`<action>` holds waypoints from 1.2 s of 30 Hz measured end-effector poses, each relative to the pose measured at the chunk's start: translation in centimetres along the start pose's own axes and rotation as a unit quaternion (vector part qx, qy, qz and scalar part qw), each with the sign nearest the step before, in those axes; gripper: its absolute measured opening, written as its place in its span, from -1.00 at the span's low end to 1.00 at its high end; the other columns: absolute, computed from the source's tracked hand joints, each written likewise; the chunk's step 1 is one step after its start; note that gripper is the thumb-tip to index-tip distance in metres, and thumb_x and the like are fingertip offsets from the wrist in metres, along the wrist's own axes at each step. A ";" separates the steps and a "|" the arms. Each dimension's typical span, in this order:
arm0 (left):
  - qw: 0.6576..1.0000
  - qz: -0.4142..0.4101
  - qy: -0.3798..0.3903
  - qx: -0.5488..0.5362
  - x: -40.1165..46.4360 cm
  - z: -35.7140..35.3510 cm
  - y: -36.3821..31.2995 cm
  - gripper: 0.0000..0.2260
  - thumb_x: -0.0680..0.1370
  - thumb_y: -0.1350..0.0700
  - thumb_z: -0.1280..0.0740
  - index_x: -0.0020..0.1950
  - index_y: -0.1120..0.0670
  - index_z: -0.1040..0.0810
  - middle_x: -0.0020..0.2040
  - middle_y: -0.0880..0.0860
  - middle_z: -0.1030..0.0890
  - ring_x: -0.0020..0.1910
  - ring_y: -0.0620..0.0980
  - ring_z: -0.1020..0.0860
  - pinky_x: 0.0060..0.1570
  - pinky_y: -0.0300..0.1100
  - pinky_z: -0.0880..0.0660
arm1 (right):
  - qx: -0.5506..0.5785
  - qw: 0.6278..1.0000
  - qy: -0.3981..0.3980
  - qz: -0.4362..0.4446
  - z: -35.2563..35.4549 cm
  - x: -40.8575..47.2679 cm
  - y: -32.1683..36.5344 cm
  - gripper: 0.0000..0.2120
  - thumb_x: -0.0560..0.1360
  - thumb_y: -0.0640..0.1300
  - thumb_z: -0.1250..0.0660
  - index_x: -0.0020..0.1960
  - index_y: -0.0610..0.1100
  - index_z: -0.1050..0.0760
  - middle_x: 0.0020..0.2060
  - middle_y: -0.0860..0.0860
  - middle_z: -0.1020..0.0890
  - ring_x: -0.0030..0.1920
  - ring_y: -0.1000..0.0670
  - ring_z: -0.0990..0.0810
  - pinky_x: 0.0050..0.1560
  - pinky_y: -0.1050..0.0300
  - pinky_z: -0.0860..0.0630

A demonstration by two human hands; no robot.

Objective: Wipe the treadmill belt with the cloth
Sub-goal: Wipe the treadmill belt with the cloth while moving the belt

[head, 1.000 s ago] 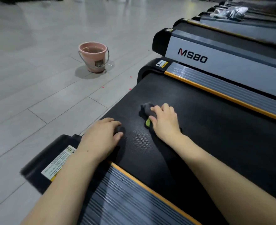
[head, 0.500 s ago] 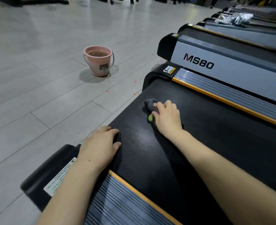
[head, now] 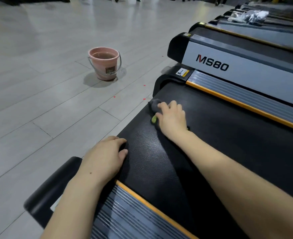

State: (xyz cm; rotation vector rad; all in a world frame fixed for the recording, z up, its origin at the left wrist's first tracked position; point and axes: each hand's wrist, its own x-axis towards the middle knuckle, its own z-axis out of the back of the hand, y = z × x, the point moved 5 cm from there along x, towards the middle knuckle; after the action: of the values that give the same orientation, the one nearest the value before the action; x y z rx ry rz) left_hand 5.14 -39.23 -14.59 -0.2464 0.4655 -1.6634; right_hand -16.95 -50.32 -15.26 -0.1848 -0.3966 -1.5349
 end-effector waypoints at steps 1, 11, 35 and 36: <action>1.000 0.004 -0.005 -0.004 0.0 0.3 0.1 -0.69 0.63 -0.08 -0.24 0.37 -0.16 -0.48 0.36 -0.17 -0.48 0.30 -0.03 -0.49 0.19 0.00 -0.50 | 0.026 0.999 0.000 0.036 0.6 -2.1 1.2 -0.73 0.56 0.05 -0.27 0.21 -0.03 -0.46 0.02 -0.10 -0.43 0.00 -0.20 -0.41 -0.01 -0.11 -0.43; 0.999 0.042 -0.026 -0.004 -1.6 2.5 1.7 -0.67 0.62 -0.10 -0.25 0.38 -0.12 -0.50 0.36 -0.08 -0.52 0.30 0.01 -0.50 0.20 -0.01 -0.49 | 0.035 0.992 0.042 0.114 0.3 -1.2 2.0 -0.68 0.59 0.08 -0.23 0.30 0.03 -0.43 0.11 -0.05 -0.47 0.08 -0.18 -0.43 0.04 -0.10 -0.42; 0.992 0.121 -0.016 -0.007 -4.5 1.6 2.3 -0.71 0.59 0.05 -0.30 0.31 -0.08 -0.55 0.24 0.07 -0.55 0.16 0.17 -0.55 0.12 0.15 -0.55 | 0.148 0.910 0.124 0.366 7.2 -18.6 1.9 -0.75 0.60 0.06 -0.23 0.25 0.05 -0.47 0.05 0.05 -0.44 -0.01 -0.03 -0.40 -0.03 -0.04 -0.41; 0.993 0.120 -0.016 -0.004 -4.7 1.5 2.2 -0.70 0.59 0.04 -0.30 0.32 -0.07 -0.54 0.25 0.08 -0.54 0.18 0.18 -0.54 0.14 0.15 -0.54 | 0.138 0.915 0.116 0.360 7.0 -17.9 2.6 -0.75 0.60 0.08 -0.21 0.23 0.06 -0.46 0.03 0.05 -0.44 -0.02 -0.04 -0.40 -0.04 -0.05 -0.42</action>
State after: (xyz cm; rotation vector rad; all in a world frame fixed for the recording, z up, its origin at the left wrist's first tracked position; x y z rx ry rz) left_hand 8.41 -35.05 -13.75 -0.2143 0.4597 -1.4217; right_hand -15.11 -31.06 -14.99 0.0746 -0.3022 -0.7488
